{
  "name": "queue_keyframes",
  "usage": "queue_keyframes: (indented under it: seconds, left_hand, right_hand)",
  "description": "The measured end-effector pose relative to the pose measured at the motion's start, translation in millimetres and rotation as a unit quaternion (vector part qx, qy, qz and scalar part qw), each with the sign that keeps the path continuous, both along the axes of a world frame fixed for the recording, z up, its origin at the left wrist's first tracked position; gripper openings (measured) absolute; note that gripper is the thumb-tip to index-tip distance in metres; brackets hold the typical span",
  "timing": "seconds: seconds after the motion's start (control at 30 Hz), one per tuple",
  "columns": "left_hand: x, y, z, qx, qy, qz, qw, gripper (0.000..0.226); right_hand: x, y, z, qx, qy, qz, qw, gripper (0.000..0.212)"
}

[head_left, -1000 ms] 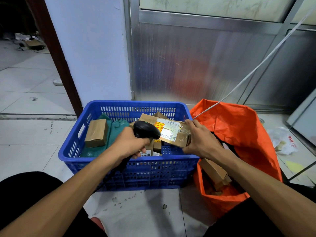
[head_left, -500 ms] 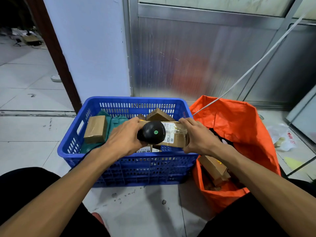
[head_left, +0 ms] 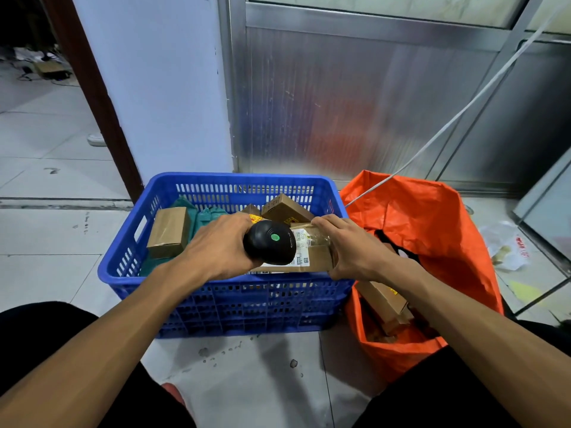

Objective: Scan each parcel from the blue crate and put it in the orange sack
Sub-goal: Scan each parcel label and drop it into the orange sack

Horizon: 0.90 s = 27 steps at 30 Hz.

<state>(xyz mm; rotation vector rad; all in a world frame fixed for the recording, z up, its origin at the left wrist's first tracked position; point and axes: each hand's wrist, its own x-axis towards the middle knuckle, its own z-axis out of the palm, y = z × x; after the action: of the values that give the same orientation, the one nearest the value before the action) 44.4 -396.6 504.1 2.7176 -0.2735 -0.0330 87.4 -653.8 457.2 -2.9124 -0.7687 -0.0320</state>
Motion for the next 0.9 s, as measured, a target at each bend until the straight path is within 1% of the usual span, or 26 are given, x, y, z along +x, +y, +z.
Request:
queue_keyframes:
  seconds: [0.23,0.47,0.63,0.77,0.9]
  left_hand:
    - [3,3,-4,-0.016,-0.016,-0.002,1.000,0.020]
    - [5,2,-7,0.031,-0.044,0.023,0.998,0.020]
    - [7,2,-9,0.045,-0.055,0.035,0.997,0.021]
    - [9,2,-12,0.069,-0.079,0.036,0.994,0.021]
    - [9,1,-13,0.072,-0.074,0.039,0.994,0.021]
  right_hand:
    - [1,-2,-3,-0.002,-0.005,0.002,1.000,0.101]
    - [3,-2,-5,-0.008,0.005,-0.002,1.000,0.109]
    - [3,-2,-5,-0.004,0.007,0.001,1.000,0.104]
    - [3,-2,-5,-0.011,0.001,-0.001,1.000,0.106]
    - [3,-2,-6,-0.012,0.000,0.000,1.000,0.106]
